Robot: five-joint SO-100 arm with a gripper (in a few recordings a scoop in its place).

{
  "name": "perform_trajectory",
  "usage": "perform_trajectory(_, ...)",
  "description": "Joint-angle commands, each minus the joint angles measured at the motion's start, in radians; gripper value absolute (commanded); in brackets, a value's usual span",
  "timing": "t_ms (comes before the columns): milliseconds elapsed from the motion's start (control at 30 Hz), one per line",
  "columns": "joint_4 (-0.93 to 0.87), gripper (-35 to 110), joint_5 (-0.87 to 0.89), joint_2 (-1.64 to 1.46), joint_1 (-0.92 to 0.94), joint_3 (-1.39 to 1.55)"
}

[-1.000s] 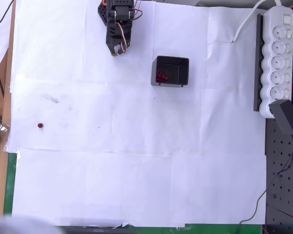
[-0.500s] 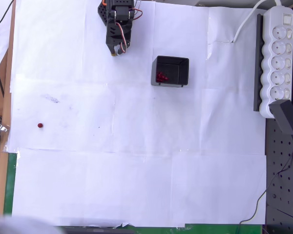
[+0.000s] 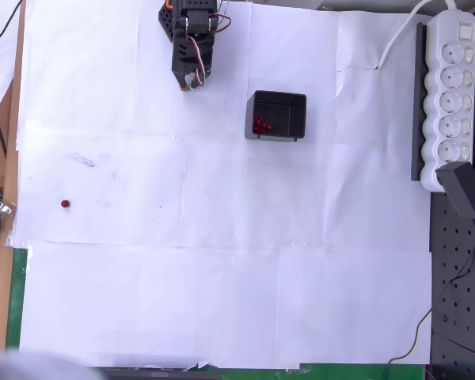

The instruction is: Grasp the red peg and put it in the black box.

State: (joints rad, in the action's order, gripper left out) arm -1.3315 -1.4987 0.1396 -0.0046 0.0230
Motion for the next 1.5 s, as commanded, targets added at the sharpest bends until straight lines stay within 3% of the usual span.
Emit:
perform_trajectory(0, -0.044, 0, -0.164, 0.034, 0.043, -0.084)
perform_trajectory(267, 0.321, 0, -0.314, -0.141, 0.115, -0.084)
perform_trajectory(433, 0.646, 3, -0.419, -0.250, 0.170, -0.083)
perform_trajectory(533, 0.821, 1, -0.393, -0.301, 0.193, -0.075)
perform_trajectory(767, 0.905, 3, -0.549, -0.528, 0.371, 0.075)
perform_trajectory(867, 1.177, 4, -0.503, -0.652, 0.454, 0.091)
perform_trajectory(1000, 1.836, 0, -0.399, -0.894, 0.506, -0.018)
perform_trajectory(1033, 1.921, 0, -0.380, -0.969, 0.512, 0.002)
perform_trajectory(1200, 1.855, 0, -0.322, -1.089, 0.541, 0.178)
perform_trajectory(1300, 1.939, 0, -0.318, -1.229, 0.535, 0.287)
perform_trajectory(1467, 1.934, 3, -0.241, -1.482, 0.535, 0.572)
